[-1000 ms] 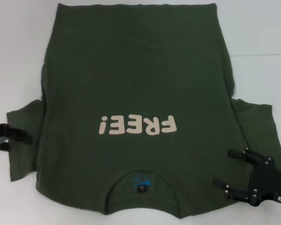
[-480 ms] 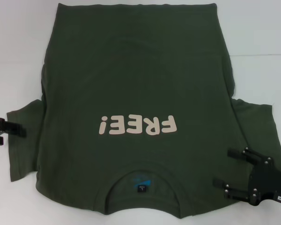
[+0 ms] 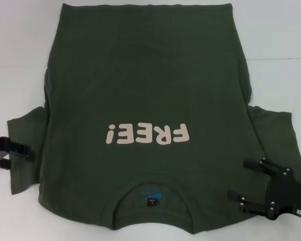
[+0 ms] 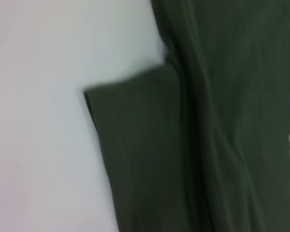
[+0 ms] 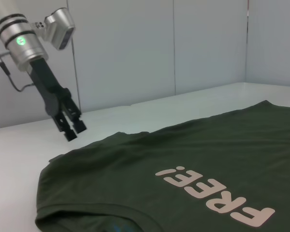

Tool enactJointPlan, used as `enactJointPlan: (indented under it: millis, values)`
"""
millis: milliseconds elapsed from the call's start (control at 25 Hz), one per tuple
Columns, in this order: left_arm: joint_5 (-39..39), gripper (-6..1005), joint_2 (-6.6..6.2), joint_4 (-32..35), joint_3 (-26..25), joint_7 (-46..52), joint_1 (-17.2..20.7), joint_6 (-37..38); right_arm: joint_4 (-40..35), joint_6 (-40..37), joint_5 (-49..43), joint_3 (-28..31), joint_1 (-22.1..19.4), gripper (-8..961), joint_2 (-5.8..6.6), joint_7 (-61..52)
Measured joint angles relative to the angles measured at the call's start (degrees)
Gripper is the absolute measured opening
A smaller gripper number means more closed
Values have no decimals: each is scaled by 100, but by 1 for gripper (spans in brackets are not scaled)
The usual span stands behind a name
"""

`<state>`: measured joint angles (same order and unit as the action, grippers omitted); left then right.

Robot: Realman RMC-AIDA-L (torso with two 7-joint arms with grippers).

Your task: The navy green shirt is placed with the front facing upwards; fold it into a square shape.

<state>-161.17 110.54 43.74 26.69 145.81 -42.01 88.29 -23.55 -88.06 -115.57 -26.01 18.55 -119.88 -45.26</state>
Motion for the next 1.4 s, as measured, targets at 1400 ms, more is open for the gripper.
enactJointPlan:
  millis: [1400]
  values:
    - [-240,778,175,46,698,260,140,-120,-37,-1,0,62,50,942,9,0]
